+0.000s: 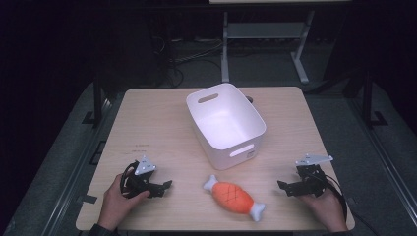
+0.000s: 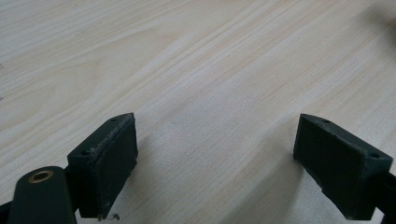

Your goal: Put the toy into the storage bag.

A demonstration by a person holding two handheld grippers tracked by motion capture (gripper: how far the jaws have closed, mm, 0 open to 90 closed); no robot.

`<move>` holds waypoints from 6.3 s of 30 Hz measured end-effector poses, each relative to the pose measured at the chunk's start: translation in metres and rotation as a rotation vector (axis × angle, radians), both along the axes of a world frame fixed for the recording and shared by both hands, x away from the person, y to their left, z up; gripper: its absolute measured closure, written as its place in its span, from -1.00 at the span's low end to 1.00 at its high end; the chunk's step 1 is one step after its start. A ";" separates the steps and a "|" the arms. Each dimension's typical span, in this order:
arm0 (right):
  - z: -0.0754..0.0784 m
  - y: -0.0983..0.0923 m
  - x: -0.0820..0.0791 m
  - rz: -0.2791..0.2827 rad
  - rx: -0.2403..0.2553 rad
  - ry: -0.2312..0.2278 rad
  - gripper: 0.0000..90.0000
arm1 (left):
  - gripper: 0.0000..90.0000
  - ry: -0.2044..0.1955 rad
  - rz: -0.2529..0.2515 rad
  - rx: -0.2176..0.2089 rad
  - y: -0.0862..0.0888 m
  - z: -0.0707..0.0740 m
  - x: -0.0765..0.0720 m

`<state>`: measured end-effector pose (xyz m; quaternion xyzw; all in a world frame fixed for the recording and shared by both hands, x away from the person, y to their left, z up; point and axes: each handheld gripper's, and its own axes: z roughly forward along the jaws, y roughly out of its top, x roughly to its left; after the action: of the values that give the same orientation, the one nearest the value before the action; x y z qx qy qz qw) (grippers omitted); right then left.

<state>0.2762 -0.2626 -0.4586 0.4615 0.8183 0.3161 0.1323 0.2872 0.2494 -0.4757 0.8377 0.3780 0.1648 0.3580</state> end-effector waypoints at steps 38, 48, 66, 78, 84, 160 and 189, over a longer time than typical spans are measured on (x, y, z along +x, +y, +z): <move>0.037 0.054 -0.018 0.179 0.089 0.007 -0.87 | -0.72 0.000 0.000 0.000 0.000 0.000 0.000; 0.043 0.068 -0.021 0.224 0.092 0.004 -0.87 | -0.72 0.001 -0.003 0.004 0.000 0.000 0.000; 0.049 0.099 -0.026 0.323 0.086 0.004 -0.89 | -0.72 0.000 -0.001 0.001 0.000 0.000 0.000; 0.048 0.118 -0.026 0.372 0.074 0.017 -0.89 | -0.72 -0.001 -0.001 0.000 0.000 0.000 0.000; 0.049 0.129 -0.025 0.403 0.061 0.017 -0.89 | -0.72 0.000 0.000 -0.001 0.000 0.000 0.000; 0.012 0.178 -0.022 0.529 -0.165 0.083 -0.44 | -0.72 0.000 0.000 0.000 0.000 0.000 0.000; 0.031 0.125 -0.020 0.502 -0.123 0.066 -0.44 | -0.72 0.000 -0.002 0.003 0.000 0.000 0.000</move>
<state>0.2558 -0.1376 -0.4280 0.2451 0.9288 0.2734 0.0506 0.2873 0.2497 -0.4756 0.8388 0.3769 0.1648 0.3568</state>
